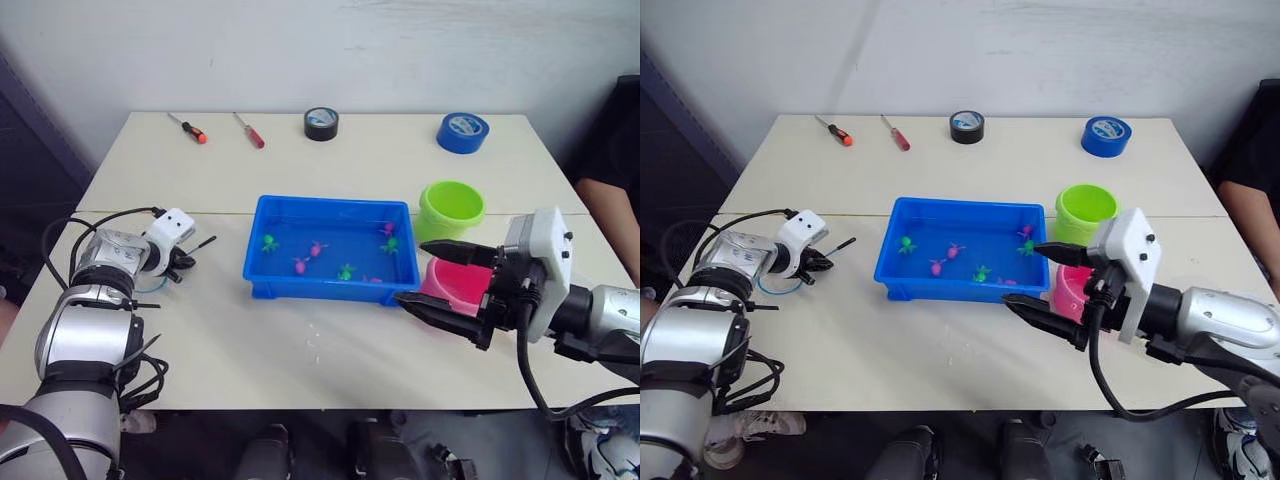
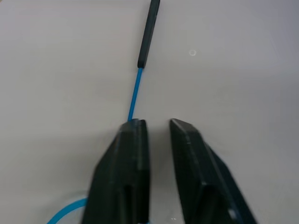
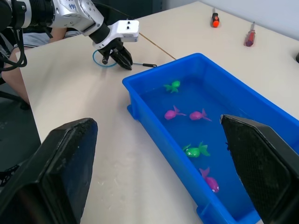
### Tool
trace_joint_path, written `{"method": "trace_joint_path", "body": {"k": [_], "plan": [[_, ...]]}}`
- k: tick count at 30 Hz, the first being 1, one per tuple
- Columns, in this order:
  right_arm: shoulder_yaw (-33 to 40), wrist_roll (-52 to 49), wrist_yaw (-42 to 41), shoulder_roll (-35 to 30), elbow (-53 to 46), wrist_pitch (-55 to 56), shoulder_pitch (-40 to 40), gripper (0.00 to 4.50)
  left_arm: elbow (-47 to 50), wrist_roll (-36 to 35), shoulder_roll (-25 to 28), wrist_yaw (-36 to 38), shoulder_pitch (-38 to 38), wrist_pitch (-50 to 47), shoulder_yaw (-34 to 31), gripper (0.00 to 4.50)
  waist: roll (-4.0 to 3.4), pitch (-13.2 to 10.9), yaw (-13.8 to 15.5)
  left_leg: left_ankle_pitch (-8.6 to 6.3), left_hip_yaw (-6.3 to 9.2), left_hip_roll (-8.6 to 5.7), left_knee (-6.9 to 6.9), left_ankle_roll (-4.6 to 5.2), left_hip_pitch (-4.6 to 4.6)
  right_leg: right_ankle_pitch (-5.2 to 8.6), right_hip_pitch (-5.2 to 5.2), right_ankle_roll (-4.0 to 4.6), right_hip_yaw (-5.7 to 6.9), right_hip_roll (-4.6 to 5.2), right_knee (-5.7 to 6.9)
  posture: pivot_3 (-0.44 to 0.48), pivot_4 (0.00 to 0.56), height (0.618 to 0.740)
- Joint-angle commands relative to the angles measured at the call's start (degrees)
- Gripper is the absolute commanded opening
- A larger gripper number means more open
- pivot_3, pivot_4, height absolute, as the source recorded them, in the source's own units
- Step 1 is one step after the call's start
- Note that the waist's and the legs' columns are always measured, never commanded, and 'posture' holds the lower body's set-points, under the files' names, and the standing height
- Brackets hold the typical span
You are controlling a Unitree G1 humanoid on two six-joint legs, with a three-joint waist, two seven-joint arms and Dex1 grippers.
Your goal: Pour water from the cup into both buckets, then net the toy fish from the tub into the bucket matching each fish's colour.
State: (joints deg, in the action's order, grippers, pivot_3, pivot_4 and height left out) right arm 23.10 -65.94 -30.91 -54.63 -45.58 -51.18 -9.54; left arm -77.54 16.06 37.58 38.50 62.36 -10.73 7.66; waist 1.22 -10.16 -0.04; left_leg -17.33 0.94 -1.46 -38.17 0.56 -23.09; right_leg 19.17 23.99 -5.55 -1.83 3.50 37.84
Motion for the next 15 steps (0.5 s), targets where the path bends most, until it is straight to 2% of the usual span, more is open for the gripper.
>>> {"method": "trace_joint_path", "body": {"k": [1,10,13,15], "plan": [[1.8,-1.9,0.2,-1.6,-1.1,0.7,-0.1,4.50,-0.8,0.6,1.0,-0.6,-0.1,-0.4,-0.7,0.05,0.00,0.0,0.0,0.00,0.00,0.00,0.00,0.00,0.00,0.00,0.00,0.00,0.00,0.00,0.01,0.000,0.150,0.736],[-1.5,-0.5,-0.9,-1.8,0.9,1.9,-2.4,4.50,0.2,0.7,3.5,2.7,1.8,1.6,-0.7,0.05,0.02,0.0,0.1,0.00,0.00,0.00,0.00,0.00,-0.03,0.00,0.01,0.00,0.01,0.00,0.01,0.000,0.150,0.736],[-3.0,0.2,-1.3,-1.3,1.5,2.7,-2.9,4.50,0.5,4.0,4.8,-1.4,2.8,3.9,2.0,0.05,0.05,0.0,0.2,0.00,0.00,-0.01,-0.02,0.01,-0.06,-0.01,0.01,-0.02,0.01,0.01,0.00,0.000,0.150,0.736],[-4.4,1.1,-1.8,-0.8,2.2,3.4,-3.5,4.50,0.3,3.9,4.6,-2.3,3.2,3.6,1.7,0.70,0.11,0.0,0.2,0.00,0.01,-0.01,-0.02,0.01,-0.06,-0.01,0.01,-0.02,0.01,0.01,0.00,0.000,0.150,0.736]]}}
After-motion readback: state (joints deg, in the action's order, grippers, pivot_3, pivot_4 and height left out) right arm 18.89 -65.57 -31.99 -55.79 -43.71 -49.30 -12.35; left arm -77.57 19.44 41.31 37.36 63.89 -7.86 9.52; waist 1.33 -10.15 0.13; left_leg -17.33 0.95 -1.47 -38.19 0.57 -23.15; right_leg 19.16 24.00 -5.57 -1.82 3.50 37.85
